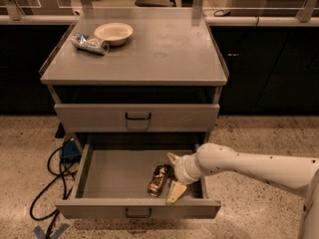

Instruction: Pick orange can from middle drawer and place on counter

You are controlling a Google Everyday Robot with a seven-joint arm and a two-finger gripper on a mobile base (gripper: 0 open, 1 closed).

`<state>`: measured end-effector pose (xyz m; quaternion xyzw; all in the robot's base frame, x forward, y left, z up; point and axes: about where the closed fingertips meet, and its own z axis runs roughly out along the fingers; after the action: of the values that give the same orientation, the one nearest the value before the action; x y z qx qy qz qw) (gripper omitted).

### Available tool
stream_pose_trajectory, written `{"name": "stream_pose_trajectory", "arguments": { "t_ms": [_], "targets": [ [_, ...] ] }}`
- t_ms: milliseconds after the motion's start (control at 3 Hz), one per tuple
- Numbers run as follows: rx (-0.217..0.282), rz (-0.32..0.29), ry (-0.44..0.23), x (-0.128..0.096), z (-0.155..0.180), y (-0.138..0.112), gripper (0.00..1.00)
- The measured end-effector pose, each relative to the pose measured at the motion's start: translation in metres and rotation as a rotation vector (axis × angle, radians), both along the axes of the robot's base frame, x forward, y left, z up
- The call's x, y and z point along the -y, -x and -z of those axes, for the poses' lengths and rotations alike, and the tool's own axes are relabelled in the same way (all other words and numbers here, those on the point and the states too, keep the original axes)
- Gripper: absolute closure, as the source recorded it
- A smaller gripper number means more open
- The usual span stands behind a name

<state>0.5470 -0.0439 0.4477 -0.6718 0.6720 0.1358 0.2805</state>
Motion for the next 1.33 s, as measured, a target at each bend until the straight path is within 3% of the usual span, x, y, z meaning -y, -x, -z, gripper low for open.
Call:
{"name": "stream_pose_trajectory", "arguments": {
  "t_ms": [333, 1000, 1333],
  "targets": [
    [0.002, 0.001, -0.001, 0.0, -0.001, -0.001, 0.0],
    [-0.058, -0.01, 0.027, -0.019, -0.009, -0.031, 0.0],
    [-0.056, -0.011, 0.027, -0.02, -0.011, -0.033, 0.0]
  ]
}}
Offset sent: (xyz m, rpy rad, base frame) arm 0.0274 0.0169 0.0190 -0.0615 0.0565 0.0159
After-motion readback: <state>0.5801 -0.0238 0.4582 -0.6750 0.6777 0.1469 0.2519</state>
